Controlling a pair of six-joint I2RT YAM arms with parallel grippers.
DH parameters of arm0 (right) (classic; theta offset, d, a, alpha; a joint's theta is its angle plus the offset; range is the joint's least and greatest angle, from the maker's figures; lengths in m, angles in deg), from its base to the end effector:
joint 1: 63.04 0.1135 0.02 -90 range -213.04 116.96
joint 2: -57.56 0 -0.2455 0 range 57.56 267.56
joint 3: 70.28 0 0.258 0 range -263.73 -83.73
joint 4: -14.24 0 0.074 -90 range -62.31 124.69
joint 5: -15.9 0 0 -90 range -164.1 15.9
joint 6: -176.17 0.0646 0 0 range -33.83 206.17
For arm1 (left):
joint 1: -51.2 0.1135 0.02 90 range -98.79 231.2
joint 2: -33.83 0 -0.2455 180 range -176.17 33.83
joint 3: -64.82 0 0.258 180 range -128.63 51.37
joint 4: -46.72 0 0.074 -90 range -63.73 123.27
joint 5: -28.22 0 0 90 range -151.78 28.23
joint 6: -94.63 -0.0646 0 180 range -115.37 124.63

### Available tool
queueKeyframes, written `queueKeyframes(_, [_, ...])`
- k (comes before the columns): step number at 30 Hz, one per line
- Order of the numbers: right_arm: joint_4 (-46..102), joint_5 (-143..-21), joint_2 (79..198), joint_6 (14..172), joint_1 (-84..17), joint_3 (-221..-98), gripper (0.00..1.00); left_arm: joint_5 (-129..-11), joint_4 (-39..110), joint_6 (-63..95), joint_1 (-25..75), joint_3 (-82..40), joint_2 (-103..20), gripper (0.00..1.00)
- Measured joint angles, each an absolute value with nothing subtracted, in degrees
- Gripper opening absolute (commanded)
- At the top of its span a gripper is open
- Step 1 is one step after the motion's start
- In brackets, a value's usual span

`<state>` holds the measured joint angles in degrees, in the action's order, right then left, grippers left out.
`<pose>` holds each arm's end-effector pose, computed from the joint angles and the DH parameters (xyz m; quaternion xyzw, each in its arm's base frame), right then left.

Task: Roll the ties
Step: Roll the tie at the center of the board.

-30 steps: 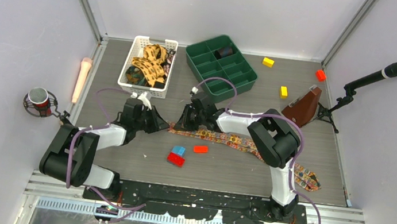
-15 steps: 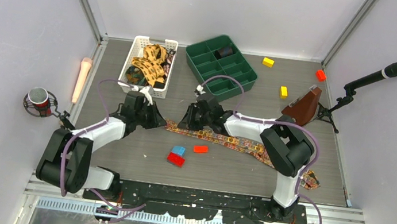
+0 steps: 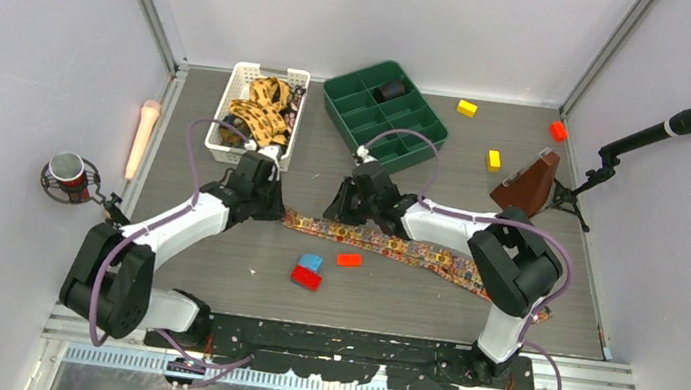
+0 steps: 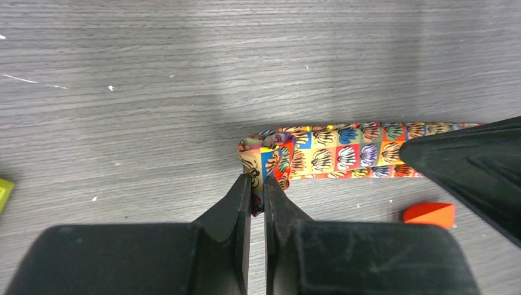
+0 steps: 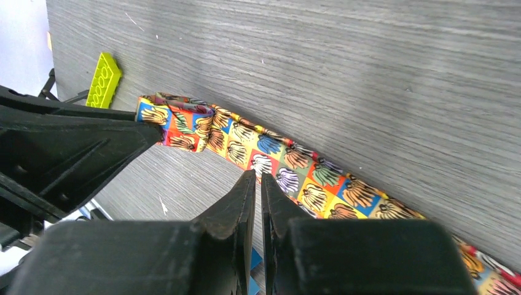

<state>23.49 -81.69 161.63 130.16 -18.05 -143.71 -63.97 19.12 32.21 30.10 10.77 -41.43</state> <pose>0.2822 0.2942 0.1316 -0.0359 0.9036 0.3389 0.2594 0.2690 -0.1065 0.1533 -0.0462 0.9348 -0.1613 0.3131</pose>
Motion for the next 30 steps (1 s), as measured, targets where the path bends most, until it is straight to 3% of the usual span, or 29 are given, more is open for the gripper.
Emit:
queueKeyframes(18, [25.6, -75.2, 155.0, 129.5, -18.5, -139.6, 0.14, -38.9, 8.9, 28.4, 17.5, 1.7, -46.3, 0.0])
queueKeyframes(30, [28.5, -71.6, 147.8, 128.7, -19.2, -137.0, 0.14, -30.2, 6.6, 26.8, 13.3, -0.8, -50.7, 0.0])
